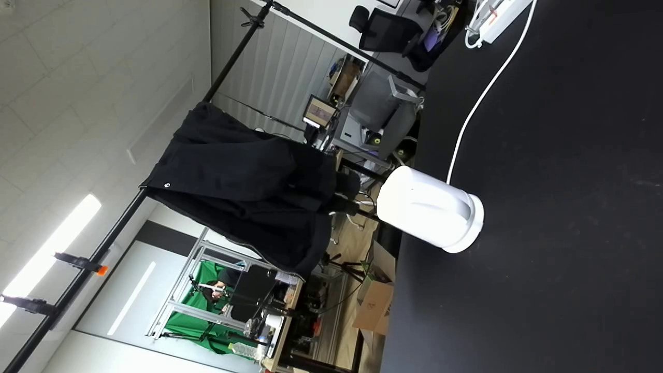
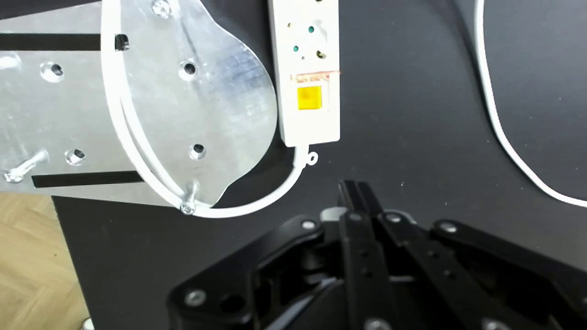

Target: Turn on the extension cord then switch the kettle on and off

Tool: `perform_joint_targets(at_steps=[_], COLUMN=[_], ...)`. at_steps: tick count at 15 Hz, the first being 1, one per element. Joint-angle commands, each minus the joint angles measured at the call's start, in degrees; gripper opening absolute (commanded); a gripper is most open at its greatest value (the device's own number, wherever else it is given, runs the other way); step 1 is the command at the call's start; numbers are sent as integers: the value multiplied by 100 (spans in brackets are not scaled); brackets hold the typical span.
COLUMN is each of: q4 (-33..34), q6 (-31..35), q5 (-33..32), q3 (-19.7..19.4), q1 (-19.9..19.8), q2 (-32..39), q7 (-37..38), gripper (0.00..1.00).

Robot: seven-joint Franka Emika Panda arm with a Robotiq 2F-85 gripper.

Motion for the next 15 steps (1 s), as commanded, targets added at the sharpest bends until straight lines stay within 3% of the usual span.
perform_joint_targets(at_steps=[1,15], q4=[215,399], q6=[48,359], q5=[-1,-41], q3=[68,22], q1=[-143,-76], q2=[236,833], q7=[-400,-787], gripper=[0,0])
